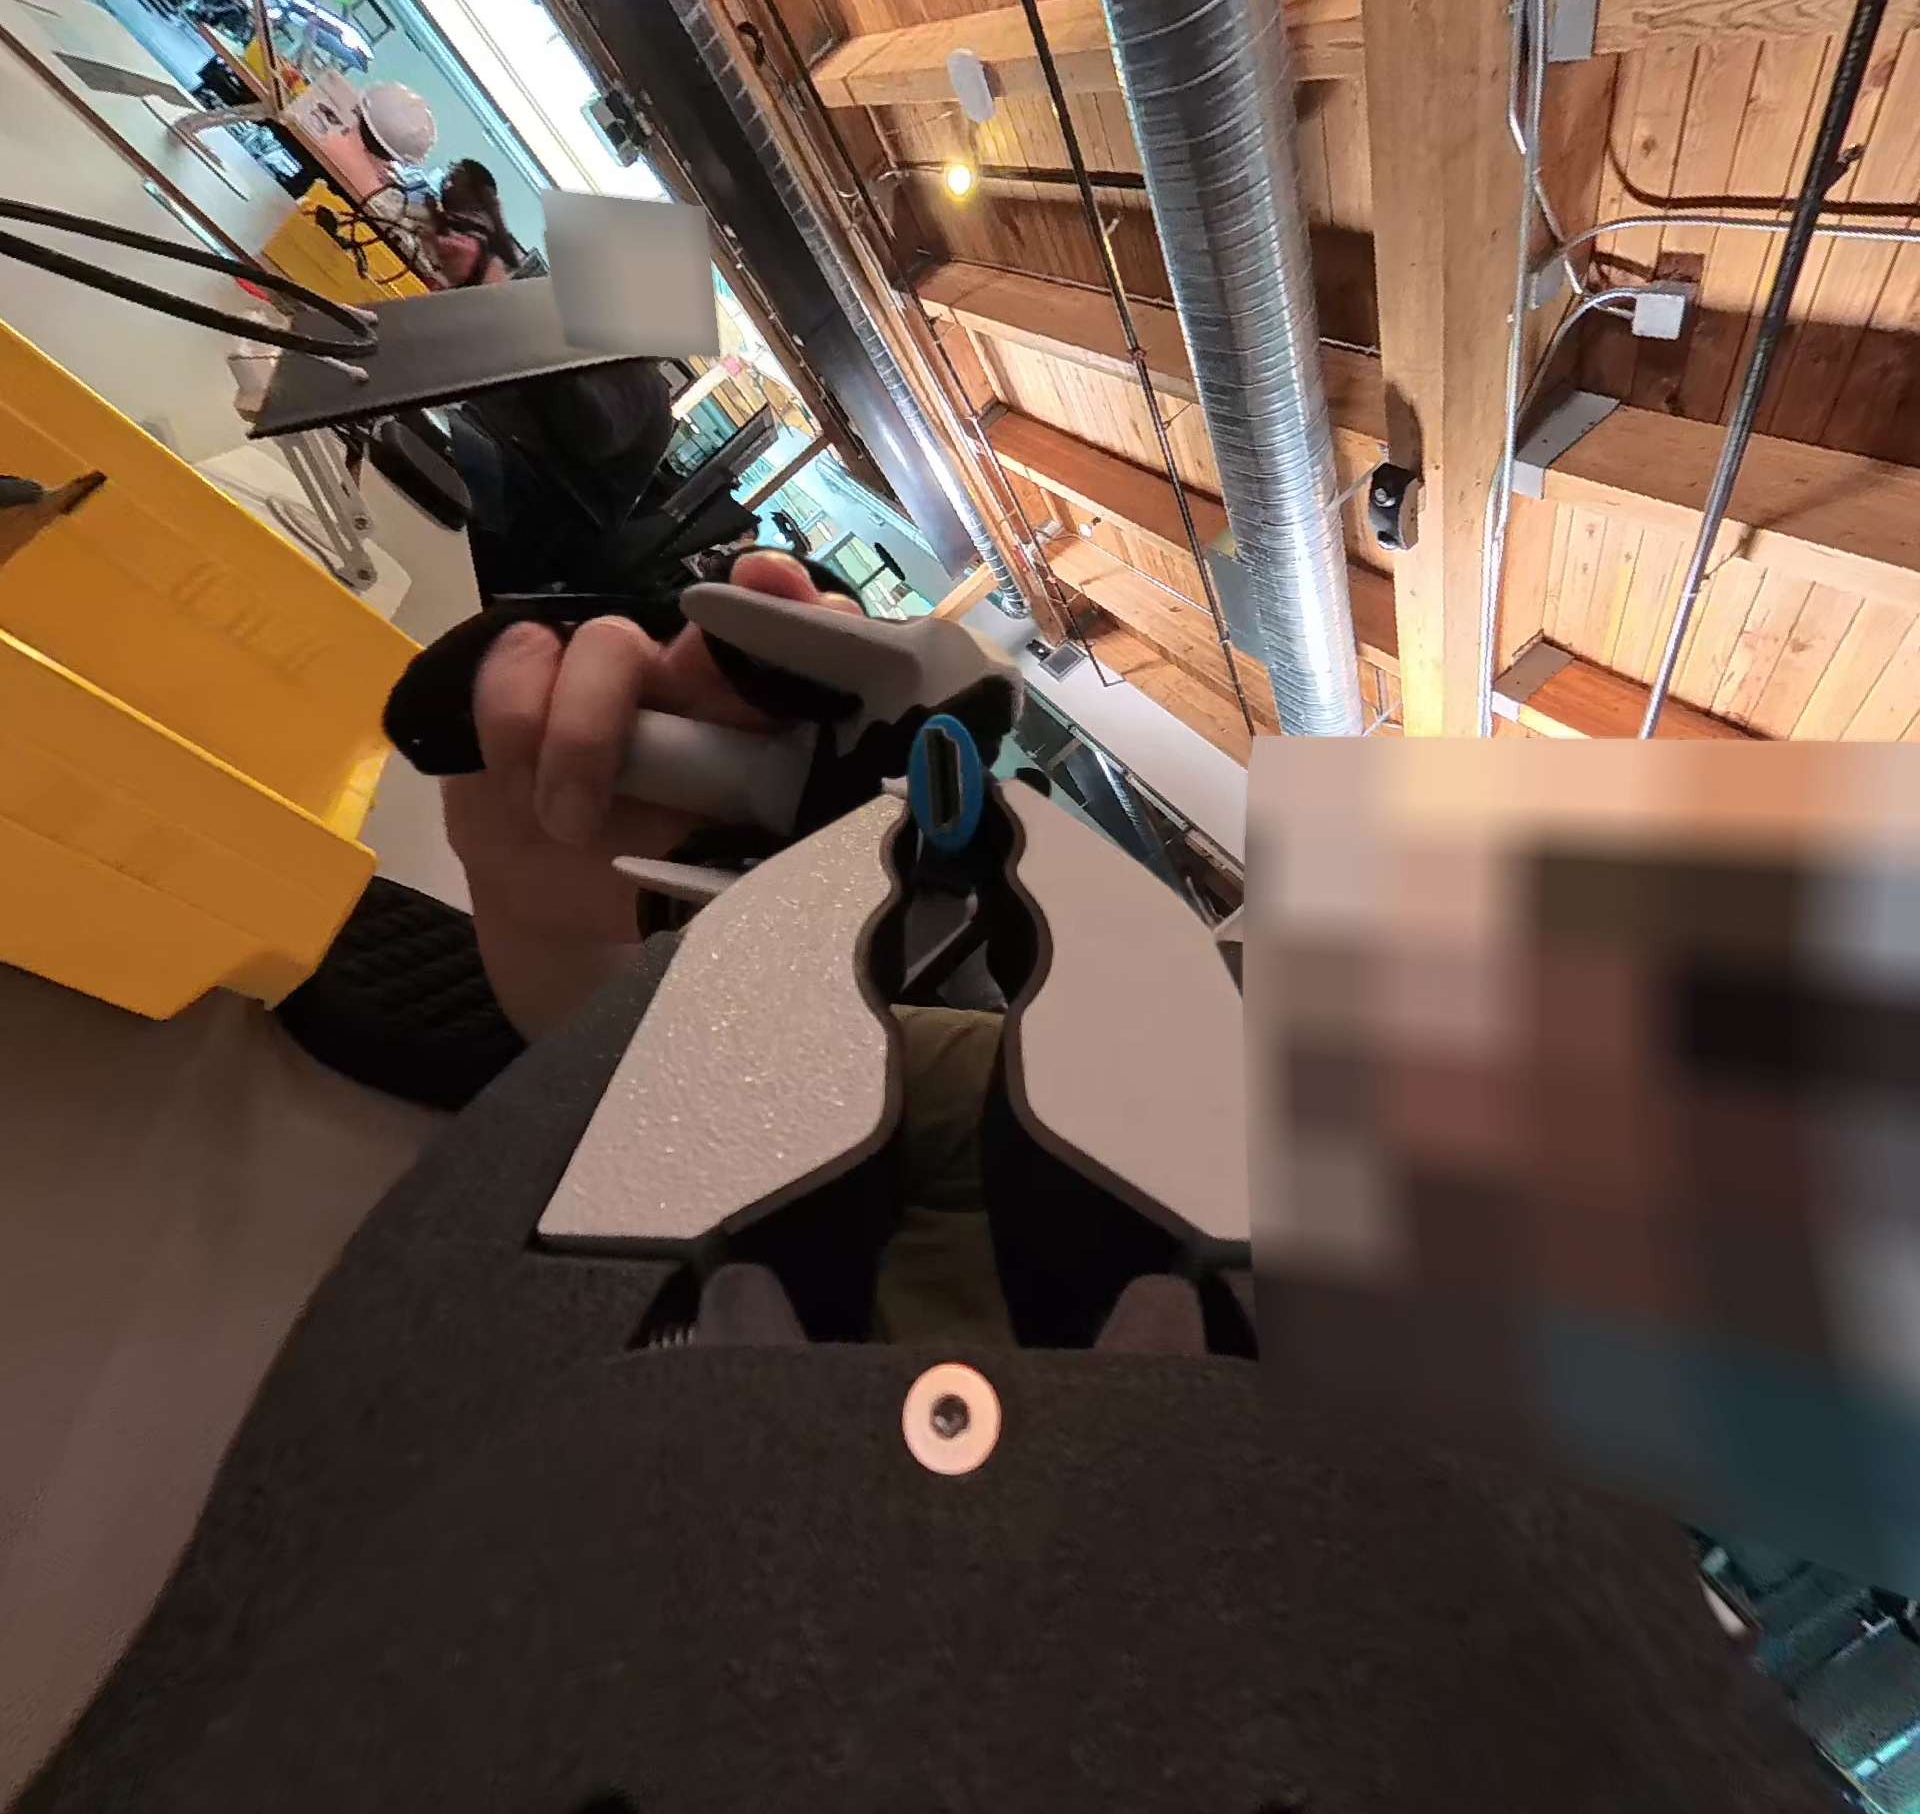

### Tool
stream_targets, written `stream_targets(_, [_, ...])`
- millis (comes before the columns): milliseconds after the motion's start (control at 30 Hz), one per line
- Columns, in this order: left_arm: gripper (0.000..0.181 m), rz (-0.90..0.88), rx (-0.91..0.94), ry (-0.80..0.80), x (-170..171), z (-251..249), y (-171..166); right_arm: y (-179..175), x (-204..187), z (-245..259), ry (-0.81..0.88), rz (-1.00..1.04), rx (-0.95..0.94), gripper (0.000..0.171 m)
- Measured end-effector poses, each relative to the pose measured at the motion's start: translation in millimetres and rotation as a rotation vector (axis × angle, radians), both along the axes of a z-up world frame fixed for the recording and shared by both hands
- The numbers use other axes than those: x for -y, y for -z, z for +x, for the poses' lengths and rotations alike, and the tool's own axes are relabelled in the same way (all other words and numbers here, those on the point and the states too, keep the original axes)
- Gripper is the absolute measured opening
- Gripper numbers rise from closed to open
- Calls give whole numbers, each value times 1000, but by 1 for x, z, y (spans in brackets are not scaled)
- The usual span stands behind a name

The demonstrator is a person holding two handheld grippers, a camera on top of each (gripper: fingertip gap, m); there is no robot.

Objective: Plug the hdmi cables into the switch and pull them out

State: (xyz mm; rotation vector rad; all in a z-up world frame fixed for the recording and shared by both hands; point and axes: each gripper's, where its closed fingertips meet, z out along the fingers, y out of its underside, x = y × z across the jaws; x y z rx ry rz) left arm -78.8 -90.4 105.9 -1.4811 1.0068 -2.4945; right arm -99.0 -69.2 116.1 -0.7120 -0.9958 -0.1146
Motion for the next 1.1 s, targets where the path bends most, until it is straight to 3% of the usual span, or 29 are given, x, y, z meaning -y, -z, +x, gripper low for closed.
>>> stream_targets(367, [10,66,-47,-117,-11,1,4,4,-12,0,30,-113,-39,24])
stream_targets(733, [10,57,32,-202,-19,4,-6,-5,-21,11,127,-167,-312,26])
stream_targets(900, [11,42,48,-198,-18,6,-7,-5,-20,12,93,-190,-261,22])
stream_targets(1100, [18,37,82,-190,-23,-3,-12,4,-11,-3,-81,-312,-126,22])
